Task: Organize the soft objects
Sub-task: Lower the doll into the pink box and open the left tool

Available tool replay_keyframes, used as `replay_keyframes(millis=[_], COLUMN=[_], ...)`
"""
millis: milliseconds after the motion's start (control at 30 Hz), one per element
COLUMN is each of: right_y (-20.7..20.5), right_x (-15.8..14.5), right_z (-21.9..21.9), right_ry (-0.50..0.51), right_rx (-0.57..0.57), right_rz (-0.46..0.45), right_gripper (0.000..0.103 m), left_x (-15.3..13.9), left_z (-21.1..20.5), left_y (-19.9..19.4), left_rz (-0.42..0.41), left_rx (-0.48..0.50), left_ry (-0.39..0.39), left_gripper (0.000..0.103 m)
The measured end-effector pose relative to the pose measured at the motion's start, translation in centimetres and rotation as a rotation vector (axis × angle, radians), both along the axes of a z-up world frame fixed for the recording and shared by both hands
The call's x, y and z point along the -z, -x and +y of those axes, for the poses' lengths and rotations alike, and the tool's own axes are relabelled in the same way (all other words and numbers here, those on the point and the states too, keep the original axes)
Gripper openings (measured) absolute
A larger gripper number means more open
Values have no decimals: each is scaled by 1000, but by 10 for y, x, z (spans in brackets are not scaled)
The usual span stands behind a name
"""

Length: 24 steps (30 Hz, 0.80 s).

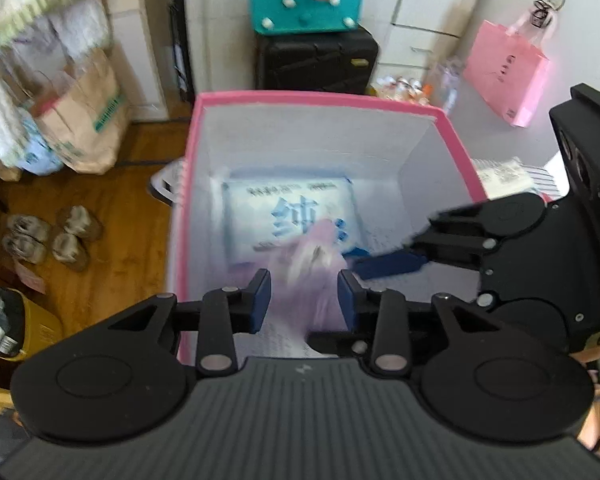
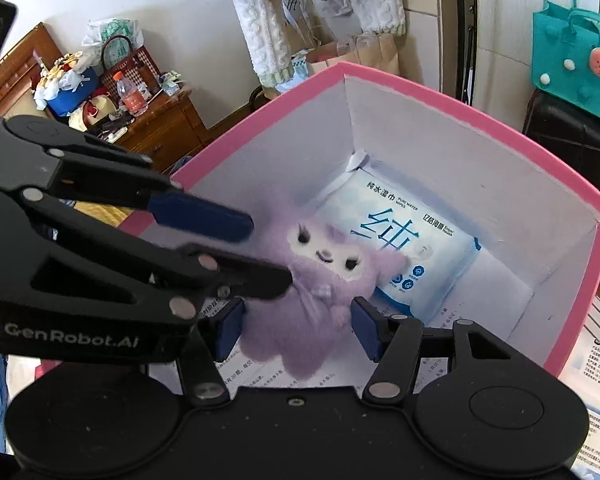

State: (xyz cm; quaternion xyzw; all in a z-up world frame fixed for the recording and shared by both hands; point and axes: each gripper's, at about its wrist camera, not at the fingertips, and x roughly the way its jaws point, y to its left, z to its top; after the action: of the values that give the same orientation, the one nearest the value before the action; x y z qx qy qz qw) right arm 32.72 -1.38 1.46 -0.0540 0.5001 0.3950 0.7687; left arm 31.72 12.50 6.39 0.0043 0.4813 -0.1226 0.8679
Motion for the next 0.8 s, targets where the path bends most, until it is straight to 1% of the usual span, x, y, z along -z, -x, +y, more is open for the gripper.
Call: replay_keyframes(millis=[67, 133, 200, 300, 367, 467, 533, 600, 667, 733, 800], right_y=[-2, -1, 3, 13, 22, 36, 46, 56, 66, 75, 85], right_x=[1, -1, -6, -19, -29, -43, -53, -62, -71, -80, -89], right_z=[-1, -3, -8, -15, -21, -29, -35, -43, -51, -59, -67], right_ry=[-1, -9, -22, -46, -53, -59, -67, -75, -81, -92, -104], right_rx=[12, 10, -4, -31, -48, -60, -61, -59, -53, -47, -39], right_rz=[14, 17, -12, -41, -61, -91, -116, -140, -160, -182, -205], right_gripper=[64, 64, 64, 64, 64, 64, 64, 64, 64, 64, 64], left_x=[-6, -12, -17, -26, -33, -44, -53, -64, -73, -81, -88], left_z=[0, 5, 8, 6, 5, 4, 2, -1, -4, -5, -8], left_y=[6, 12, 19, 33, 40, 52, 62, 74, 84, 97, 111], left_rz=[-58, -64, -67, -105, -107, -91, -112, -142, -148, -150, -179], left_rx=[-20, -28, -36, -36, -20, 13, 37, 47, 65, 91, 112], left_ry=[-21, 19, 53, 37, 39, 64, 46, 22, 31, 58, 49], left_gripper=[35, 35, 35, 35, 35, 36, 36, 39, 41, 43, 46])
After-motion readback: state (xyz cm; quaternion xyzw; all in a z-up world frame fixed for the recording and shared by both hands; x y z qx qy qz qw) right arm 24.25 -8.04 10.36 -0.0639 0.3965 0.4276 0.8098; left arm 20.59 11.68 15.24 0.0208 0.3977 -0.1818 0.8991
